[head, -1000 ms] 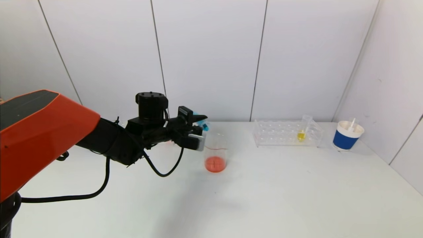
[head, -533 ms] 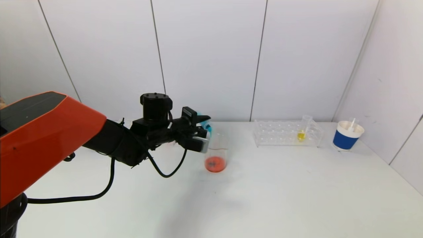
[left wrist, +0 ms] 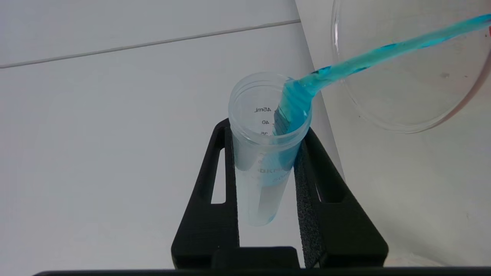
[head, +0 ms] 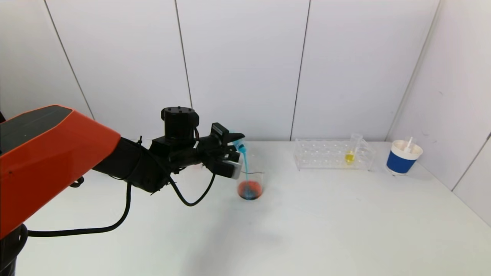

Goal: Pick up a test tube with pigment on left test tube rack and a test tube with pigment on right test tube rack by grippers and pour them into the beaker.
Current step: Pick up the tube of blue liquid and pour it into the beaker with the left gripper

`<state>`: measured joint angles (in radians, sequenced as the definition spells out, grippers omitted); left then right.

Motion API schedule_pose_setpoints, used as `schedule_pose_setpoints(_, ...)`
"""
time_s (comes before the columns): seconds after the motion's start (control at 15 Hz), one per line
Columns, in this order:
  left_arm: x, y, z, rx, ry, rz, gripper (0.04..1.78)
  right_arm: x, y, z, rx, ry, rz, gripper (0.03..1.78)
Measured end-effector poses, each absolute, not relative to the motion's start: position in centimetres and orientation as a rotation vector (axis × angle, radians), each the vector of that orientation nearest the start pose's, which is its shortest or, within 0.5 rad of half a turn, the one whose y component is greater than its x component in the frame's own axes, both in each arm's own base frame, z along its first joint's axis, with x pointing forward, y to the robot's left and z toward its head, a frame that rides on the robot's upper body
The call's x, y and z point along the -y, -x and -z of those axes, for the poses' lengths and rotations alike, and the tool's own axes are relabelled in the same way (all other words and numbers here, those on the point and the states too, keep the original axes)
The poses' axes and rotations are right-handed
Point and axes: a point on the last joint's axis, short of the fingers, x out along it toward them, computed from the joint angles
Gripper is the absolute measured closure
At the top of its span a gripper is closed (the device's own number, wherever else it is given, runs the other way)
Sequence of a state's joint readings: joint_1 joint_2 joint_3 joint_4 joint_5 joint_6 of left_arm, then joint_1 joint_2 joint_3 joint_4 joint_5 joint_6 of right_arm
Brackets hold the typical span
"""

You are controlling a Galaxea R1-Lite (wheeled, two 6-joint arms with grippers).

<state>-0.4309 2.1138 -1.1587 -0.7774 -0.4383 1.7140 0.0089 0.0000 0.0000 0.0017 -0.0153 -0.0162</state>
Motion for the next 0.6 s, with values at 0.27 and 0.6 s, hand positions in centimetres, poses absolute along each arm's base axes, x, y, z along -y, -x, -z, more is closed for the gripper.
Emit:
schedule_pose_setpoints(0.27, 18.22, -37.34, -14.18, 0.618, -1.610, 0.788, 1.38, 0.05, 2.28, -7.53, -0.001, 0.016, 0.006, 0.04)
schedule_pose_setpoints(0.6, 18.24, -37.40, -14.41, 0.642, -1.648, 0.766, 1.38, 0.05, 2.28, -7.53, -0.002, 0.016, 0.006, 0.04)
